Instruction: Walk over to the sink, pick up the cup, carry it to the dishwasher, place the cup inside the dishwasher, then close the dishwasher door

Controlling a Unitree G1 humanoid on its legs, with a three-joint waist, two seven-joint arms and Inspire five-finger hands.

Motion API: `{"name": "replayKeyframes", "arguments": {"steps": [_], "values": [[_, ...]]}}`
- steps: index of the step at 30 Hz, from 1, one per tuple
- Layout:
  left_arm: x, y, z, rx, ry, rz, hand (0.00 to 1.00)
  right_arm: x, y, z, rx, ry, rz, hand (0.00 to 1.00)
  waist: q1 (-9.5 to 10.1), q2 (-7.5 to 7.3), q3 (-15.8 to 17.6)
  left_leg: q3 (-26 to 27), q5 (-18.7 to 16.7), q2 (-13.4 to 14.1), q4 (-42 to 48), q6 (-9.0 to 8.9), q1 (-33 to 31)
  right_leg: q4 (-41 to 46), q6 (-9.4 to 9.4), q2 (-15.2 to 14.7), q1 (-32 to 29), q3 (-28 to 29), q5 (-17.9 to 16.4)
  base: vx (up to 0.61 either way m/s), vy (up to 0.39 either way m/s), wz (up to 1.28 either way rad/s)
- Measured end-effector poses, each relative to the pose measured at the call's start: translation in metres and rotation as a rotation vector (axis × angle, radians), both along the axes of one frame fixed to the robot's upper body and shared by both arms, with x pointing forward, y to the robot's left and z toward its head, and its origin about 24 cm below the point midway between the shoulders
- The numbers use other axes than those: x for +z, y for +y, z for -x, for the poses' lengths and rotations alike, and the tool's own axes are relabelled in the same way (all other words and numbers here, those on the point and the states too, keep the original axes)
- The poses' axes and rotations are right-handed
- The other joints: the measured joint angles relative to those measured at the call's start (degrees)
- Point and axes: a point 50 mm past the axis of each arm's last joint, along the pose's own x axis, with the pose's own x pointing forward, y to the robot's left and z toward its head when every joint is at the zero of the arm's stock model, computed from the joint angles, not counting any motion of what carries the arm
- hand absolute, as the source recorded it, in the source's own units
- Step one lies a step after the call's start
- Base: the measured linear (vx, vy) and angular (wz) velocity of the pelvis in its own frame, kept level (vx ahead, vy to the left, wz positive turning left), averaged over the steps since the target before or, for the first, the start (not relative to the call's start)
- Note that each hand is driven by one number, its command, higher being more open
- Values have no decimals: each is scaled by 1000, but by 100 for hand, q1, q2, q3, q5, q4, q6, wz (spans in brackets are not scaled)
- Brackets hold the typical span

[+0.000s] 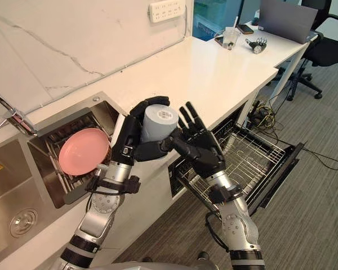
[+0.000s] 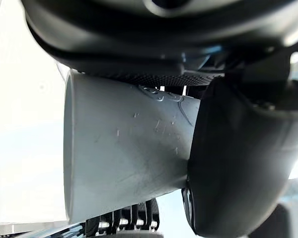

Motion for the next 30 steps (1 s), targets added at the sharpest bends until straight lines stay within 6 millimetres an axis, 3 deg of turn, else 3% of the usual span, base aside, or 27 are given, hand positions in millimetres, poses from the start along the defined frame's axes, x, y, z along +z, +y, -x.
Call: {"name": "replayKeyframes", "arguments": {"steps": [18,19,30], "values": [[-6,-1,6,68,-109,-243,0,0,15,-6,34,105,91,100,-14,-4,2,-14,73,-71,-61,28,-35,-245,7,-8,48,-25,190,-20,4,0],[-6,-2,6,69,-116,-252,0,0,15,-6,31,111,94,0,-11,-5,2,-16,73,-73,-61,28,-36,-245,7,-10,49,-27,190,0,0,0],[-9,-6,9,140,-196,-351,0,4,18,-9,-31,108,234,0,-9,-5,2,-86,93,-91,-61,42,-44,-248,8,-23,83,-96,191,-13,3,3]]}}
